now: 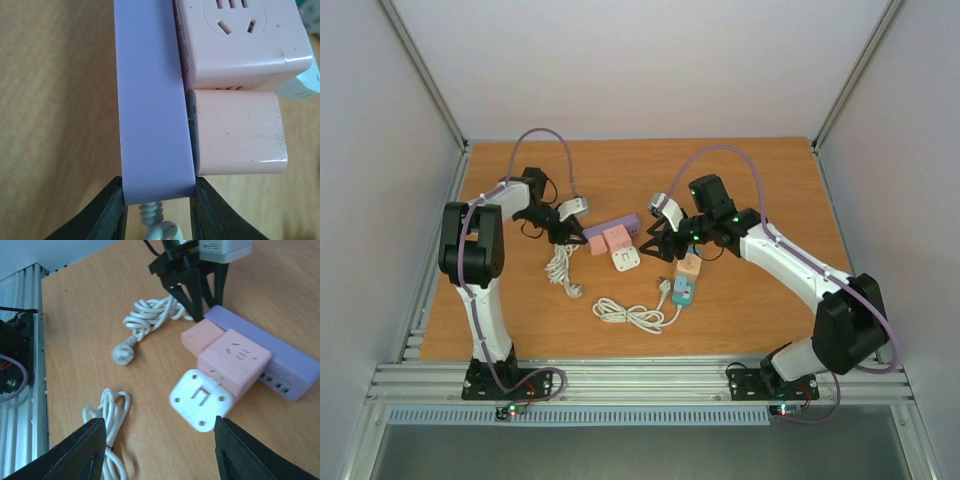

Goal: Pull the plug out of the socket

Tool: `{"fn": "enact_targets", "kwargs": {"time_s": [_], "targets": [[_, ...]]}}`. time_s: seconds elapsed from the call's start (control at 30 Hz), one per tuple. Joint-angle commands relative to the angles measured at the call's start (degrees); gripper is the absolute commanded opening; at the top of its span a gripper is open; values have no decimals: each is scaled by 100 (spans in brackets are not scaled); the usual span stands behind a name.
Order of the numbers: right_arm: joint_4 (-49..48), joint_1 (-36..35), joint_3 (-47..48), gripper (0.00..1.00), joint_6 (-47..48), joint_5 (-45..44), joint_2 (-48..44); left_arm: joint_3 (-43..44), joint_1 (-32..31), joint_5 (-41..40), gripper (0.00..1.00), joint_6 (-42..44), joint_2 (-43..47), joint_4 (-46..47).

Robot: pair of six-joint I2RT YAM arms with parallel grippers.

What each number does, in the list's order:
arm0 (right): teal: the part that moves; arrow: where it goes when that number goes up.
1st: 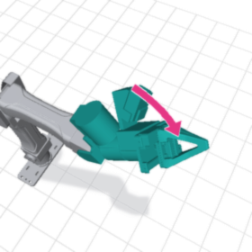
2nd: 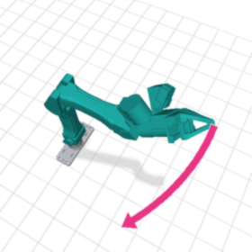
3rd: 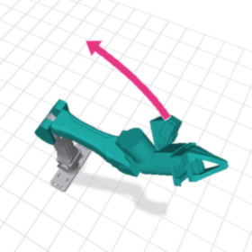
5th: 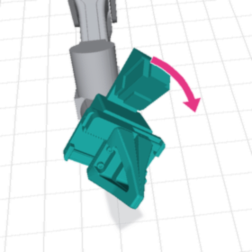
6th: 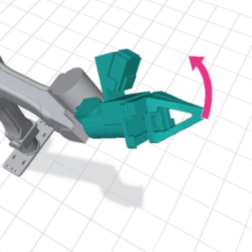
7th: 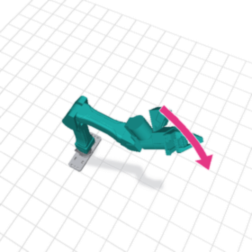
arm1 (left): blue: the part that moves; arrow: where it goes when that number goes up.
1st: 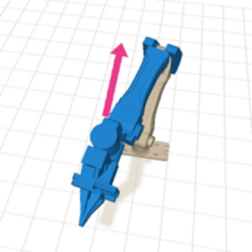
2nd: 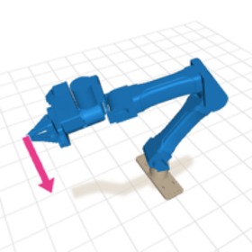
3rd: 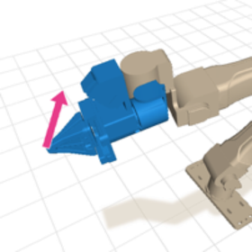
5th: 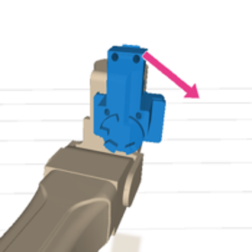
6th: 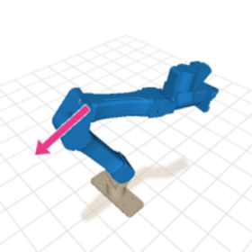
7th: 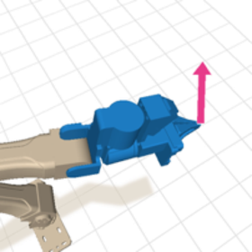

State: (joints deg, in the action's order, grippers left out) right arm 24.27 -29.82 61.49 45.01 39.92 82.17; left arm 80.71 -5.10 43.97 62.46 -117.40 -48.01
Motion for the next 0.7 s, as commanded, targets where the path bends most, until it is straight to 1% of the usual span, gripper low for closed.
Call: {"fn": "enact_targets", "kwargs": {"time_s": [0.0,0.13,0.23,0.3,0.4,0.47,0.6,0.67], "targets": [[203,82,681,61,487,0,570,64,121,516,17,1053,-151,-1450],[587,280,1677,60,823,236,1449,12,131,557,16,1335,-155,-1771],[1132,436,2470,60,1435,393,2198,99,132,530,16,1501,-260,-2027],[1558,524,2911,61,2037,441,2650,190,131,498,16,1589,-347,-2190],[1926,539,3255,61,2788,317,3168,288,130,431,17,1664,-454,-2326],[2258,539,3528,60,3119,406,3513,370,129,390,17,1665,-541,-2388],[2946,509,4138,57,3468,672,4044,614,135,326,17,1611,-763,-2517],[3151,476,4291,56,3636,677,4225,779,154,343,17,1595,-911,-2668]]}}
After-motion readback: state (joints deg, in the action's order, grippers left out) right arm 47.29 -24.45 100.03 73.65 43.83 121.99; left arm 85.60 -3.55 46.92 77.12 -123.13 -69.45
